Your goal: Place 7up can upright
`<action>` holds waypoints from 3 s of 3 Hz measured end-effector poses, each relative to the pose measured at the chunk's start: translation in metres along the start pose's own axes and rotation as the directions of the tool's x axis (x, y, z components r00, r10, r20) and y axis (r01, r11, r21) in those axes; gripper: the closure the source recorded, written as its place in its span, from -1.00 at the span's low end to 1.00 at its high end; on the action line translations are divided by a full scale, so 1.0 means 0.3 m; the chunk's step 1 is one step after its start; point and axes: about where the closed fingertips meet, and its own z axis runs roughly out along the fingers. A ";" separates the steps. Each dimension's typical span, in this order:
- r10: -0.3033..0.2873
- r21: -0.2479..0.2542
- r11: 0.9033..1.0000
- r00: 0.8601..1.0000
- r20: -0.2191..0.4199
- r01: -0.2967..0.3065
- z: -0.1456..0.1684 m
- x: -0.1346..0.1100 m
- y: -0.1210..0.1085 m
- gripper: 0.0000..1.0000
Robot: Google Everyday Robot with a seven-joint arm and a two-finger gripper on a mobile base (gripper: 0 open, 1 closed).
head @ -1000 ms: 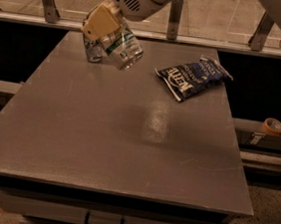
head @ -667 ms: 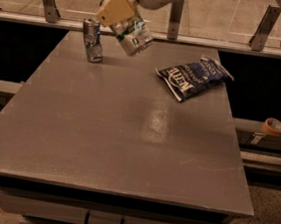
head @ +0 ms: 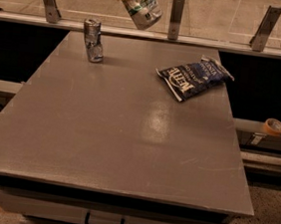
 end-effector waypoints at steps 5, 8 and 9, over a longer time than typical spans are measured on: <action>0.090 0.130 0.977 0.879 0.469 -0.170 0.034 0.155 0.135 1.00; 0.005 0.102 0.992 0.834 0.552 -0.073 0.080 0.166 0.259 1.00; -0.023 0.077 0.997 0.832 0.555 -0.024 0.095 0.232 0.302 1.00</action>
Offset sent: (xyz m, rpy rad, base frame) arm -0.0206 0.0056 -0.0105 0.3210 -0.0642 0.0033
